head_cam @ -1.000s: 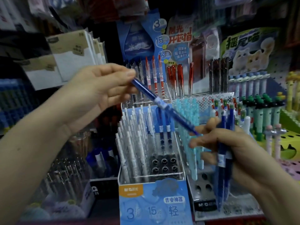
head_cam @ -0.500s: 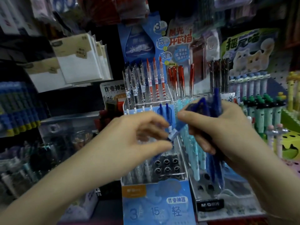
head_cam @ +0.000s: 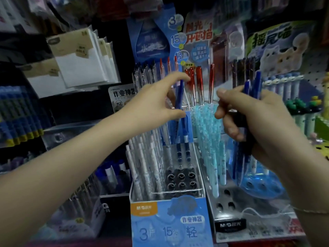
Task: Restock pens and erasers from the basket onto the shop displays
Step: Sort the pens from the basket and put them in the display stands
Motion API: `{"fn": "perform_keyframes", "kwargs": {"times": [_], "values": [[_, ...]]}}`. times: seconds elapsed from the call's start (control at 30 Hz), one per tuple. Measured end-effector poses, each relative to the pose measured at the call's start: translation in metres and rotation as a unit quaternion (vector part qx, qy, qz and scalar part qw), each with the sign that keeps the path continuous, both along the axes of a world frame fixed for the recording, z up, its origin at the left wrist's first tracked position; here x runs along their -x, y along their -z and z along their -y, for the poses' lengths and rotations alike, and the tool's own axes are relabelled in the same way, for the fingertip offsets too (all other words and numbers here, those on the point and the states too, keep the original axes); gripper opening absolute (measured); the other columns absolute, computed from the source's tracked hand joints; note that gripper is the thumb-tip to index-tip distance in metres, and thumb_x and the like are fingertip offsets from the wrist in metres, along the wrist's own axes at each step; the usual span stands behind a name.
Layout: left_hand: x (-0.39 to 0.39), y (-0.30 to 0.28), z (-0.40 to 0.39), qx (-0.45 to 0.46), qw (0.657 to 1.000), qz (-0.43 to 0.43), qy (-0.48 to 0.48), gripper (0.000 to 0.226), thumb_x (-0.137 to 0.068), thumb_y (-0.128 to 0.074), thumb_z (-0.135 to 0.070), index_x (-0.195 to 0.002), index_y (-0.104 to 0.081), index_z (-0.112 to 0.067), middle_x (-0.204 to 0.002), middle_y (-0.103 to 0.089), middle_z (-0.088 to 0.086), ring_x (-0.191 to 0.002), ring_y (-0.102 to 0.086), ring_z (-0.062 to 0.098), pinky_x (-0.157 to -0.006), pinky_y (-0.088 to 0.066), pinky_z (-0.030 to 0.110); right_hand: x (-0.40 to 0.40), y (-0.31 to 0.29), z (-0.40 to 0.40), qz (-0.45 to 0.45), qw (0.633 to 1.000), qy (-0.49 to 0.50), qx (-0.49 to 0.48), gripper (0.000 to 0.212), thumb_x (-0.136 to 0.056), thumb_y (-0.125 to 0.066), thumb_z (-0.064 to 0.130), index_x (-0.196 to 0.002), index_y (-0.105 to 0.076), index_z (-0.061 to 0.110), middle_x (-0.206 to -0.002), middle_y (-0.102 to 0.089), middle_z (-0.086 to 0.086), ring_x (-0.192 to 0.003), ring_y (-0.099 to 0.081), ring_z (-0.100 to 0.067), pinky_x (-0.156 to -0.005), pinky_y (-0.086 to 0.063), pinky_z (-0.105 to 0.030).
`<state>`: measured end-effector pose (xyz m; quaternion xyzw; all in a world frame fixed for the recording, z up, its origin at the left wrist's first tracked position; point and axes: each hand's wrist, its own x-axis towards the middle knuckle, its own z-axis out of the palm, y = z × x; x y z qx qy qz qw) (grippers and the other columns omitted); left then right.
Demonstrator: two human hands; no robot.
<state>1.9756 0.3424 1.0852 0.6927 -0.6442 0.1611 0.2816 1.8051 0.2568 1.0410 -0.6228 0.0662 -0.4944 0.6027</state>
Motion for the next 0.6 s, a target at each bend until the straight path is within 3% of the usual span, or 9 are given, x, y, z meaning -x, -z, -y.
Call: {"fn": "perform_keyframes", "kwargs": {"times": [0.13,0.2,0.3,0.37,0.5,0.6], "values": [[-0.006,0.01,0.008,-0.042,0.997,0.062,-0.012,0.057,-0.078,-0.076,-0.034,-0.119,-0.038,-0.045,-0.066,-0.061,-0.009,-0.048,-0.057,0.002,-0.048,-0.047,0.02,0.002,0.007,0.005,0.006,1.0,0.001,-0.001,0.026,-0.09,-0.06,0.019,-0.067,-0.05,0.01,-0.062,-0.059,-0.01,-0.031,-0.038,-0.012,-0.035,-0.03,-0.021],[-0.009,0.012,0.01,-0.045,0.997,0.065,-0.022,0.047,-0.077,-0.076,-0.035,-0.109,-0.042,-0.039,-0.056,-0.06,-0.003,-0.045,-0.055,0.005,-0.049,-0.051,0.03,0.003,0.009,0.007,0.01,1.0,-0.001,0.002,0.026,-0.09,-0.059,0.018,-0.068,-0.05,0.009,-0.062,-0.059,-0.01,-0.031,-0.038,-0.012,-0.034,-0.031,-0.02],[-0.011,0.011,0.01,-0.047,0.996,0.059,-0.036,0.04,-0.074,-0.076,-0.042,-0.1,-0.048,-0.034,-0.062,-0.064,-0.003,-0.055,-0.062,0.006,-0.059,-0.055,0.037,0.001,0.011,0.01,0.006,1.0,0.001,0.0,0.027,-0.09,-0.06,0.018,-0.067,-0.051,0.01,-0.063,-0.059,-0.011,-0.031,-0.038,-0.012,-0.036,-0.03,-0.022],[-0.012,0.012,0.01,-0.064,0.996,0.052,-0.034,0.034,-0.074,-0.076,-0.042,-0.096,-0.053,-0.03,-0.07,-0.064,-0.007,-0.059,-0.061,0.003,-0.062,-0.055,0.032,-0.001,0.013,0.01,0.003,1.0,-0.001,-0.004,0.028,-0.091,-0.06,0.018,-0.065,-0.051,0.01,-0.063,-0.059,-0.011,-0.031,-0.037,-0.013,-0.036,-0.03,-0.023],[-0.014,0.015,0.011,-0.1,0.992,0.071,-0.032,0.018,-0.081,-0.071,-0.041,-0.088,-0.062,-0.028,-0.071,-0.061,-0.014,-0.067,-0.057,-0.007,-0.057,-0.043,0.006,-0.004,0.017,0.008,-0.012,1.0,-0.006,-0.002,0.031,-0.091,-0.06,0.018,-0.063,-0.051,0.009,-0.063,-0.057,-0.015,-0.031,-0.036,-0.014,-0.035,-0.031,-0.022],[-0.014,0.014,0.013,-0.114,0.988,0.094,-0.034,0.013,-0.083,-0.069,-0.04,-0.085,-0.066,-0.028,-0.069,-0.06,-0.017,-0.068,-0.056,-0.009,-0.055,-0.04,0.005,-0.006,0.018,0.007,-0.031,0.999,-0.03,-0.013,0.027,-0.09,-0.06,0.019,-0.067,-0.052,0.007,-0.064,-0.057,-0.013,-0.032,-0.037,-0.012,-0.035,-0.03,-0.022]]}}
